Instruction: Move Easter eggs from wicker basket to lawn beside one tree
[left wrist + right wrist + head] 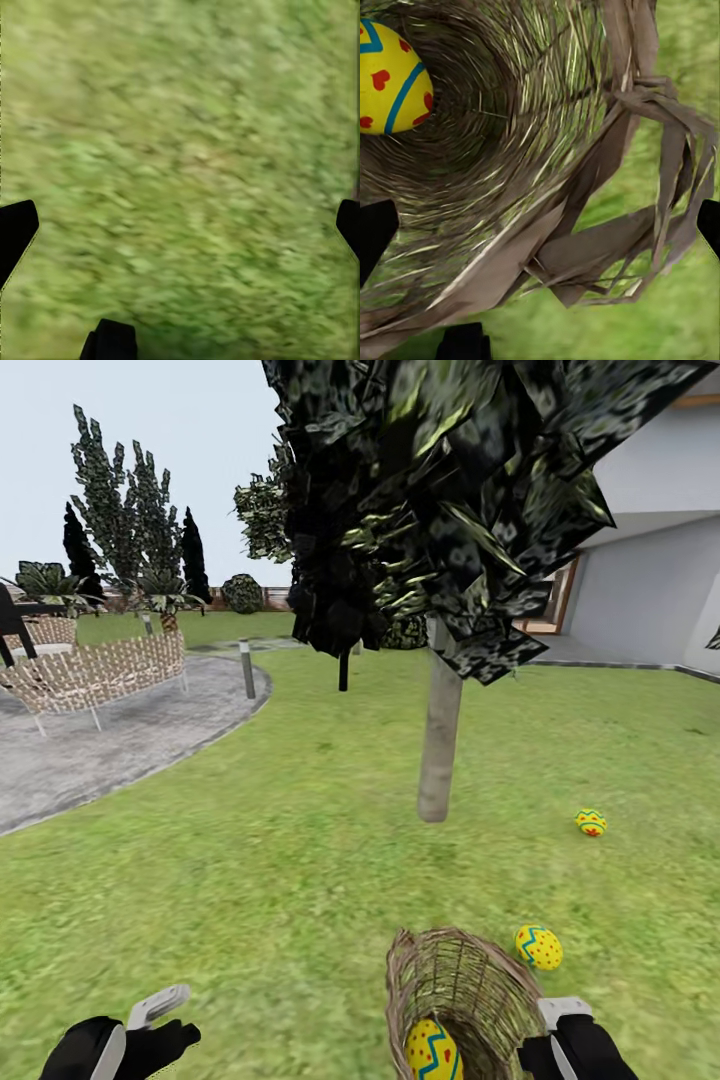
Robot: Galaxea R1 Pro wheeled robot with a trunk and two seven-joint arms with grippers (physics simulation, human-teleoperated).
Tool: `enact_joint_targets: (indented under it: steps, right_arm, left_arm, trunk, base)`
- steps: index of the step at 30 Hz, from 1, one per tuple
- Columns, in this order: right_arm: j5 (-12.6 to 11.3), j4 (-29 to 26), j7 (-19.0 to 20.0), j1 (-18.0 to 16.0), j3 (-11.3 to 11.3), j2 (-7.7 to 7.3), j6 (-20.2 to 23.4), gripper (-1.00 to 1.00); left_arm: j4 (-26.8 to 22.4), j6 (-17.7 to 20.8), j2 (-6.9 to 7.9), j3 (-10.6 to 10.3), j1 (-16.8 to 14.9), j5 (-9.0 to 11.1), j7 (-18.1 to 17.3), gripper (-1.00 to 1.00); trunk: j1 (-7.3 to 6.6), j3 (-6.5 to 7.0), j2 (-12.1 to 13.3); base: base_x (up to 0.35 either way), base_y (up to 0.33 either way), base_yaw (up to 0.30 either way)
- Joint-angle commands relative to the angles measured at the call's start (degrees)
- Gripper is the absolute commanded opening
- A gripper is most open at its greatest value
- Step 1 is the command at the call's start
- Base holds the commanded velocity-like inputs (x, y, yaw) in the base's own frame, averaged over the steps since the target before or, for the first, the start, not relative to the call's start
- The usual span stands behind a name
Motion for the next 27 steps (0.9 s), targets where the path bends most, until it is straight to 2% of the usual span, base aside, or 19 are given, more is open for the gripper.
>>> enact_joint_targets:
  steps: [1,8,21,27]
  right_arm:
    - [0.2,-0.1,0.0,0.0,0.0,0.01,0.3,1.00]
    - [0.2,-0.1,0.0,0.0,0.0,0.01,0.3,1.00]
    - [0.2,-0.1,0.0,0.0,0.0,0.01,0.3,1.00]
    - [0.2,-0.1,0.0,0.0,0.0,0.01,0.3,1.00]
  left_arm:
    - [0.0,0.3,-0.01,0.1,0.0,-0.1,-0.3,1.00]
    - [0.1,0.3,-0.06,0.1,0.0,-0.1,-0.4,1.00]
    - [0.2,0.3,-0.10,0.2,0.0,-0.1,-0.3,1.00]
    - [0.2,0.3,-0.07,0.1,0.0,-0.1,-0.3,1.00]
  trunk:
    - [0.02,-0.06,0.0]
    - [0.02,-0.06,0.0]
    - [0.02,-0.06,0.0]
    - [0.02,-0.06,0.0]
  base:
    - [0.216,0.188,0.000]
    - [0.039,0.282,0.000]
    - [0.001,0.034,0.000]
    - [0.000,0.248,0.000]
